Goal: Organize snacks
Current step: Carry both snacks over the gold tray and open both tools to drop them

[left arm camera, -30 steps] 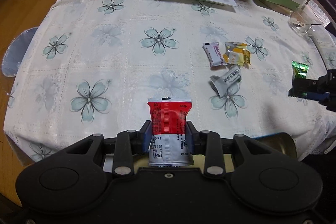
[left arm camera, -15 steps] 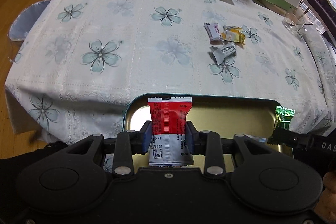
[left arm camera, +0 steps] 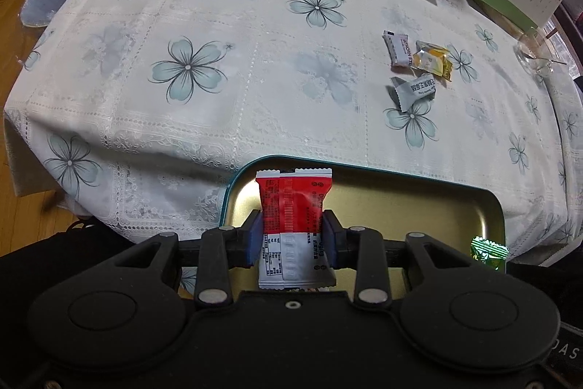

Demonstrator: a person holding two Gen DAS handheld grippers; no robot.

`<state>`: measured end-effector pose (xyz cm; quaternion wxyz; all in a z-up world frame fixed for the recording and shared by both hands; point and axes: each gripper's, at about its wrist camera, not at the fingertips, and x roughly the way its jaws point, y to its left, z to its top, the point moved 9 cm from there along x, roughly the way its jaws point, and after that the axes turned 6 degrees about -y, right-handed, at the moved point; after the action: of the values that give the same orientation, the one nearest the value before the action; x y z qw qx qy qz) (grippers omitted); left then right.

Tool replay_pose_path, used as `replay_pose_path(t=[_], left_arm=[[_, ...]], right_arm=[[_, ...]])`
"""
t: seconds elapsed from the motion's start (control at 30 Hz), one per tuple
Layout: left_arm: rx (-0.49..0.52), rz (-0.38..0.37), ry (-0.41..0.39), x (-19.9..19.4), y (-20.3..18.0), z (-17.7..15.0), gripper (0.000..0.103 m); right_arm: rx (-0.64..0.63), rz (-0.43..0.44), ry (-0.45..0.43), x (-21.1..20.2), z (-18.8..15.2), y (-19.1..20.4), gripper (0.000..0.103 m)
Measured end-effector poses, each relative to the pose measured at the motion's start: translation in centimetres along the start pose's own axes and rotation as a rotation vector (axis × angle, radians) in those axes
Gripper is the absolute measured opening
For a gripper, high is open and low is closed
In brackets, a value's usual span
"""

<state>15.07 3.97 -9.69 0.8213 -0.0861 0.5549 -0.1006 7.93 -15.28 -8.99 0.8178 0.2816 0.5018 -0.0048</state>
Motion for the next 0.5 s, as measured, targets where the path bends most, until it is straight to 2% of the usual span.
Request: replay_pose_path(t=[0.2,0.37,0.5], left_arm=[[-0.031,-0.05,0.026,-0.2,0.1,0.2,0.043],[-0.006,-0.018,-0.023,-0.9,0.1,0.6,0.044],[0.014,-0.054,-0.059,-1.8,-0.4,0.8,0.044]], right_arm=[[-0.027,-0.005,-0.003,0.0,0.5,1.5,0.021],[-0.07,-0.02,-0.01,0.0,0.8,3.0,0.021],[-0.087,-0.027,-0.004,0.0,0.8,3.8,0.024]])
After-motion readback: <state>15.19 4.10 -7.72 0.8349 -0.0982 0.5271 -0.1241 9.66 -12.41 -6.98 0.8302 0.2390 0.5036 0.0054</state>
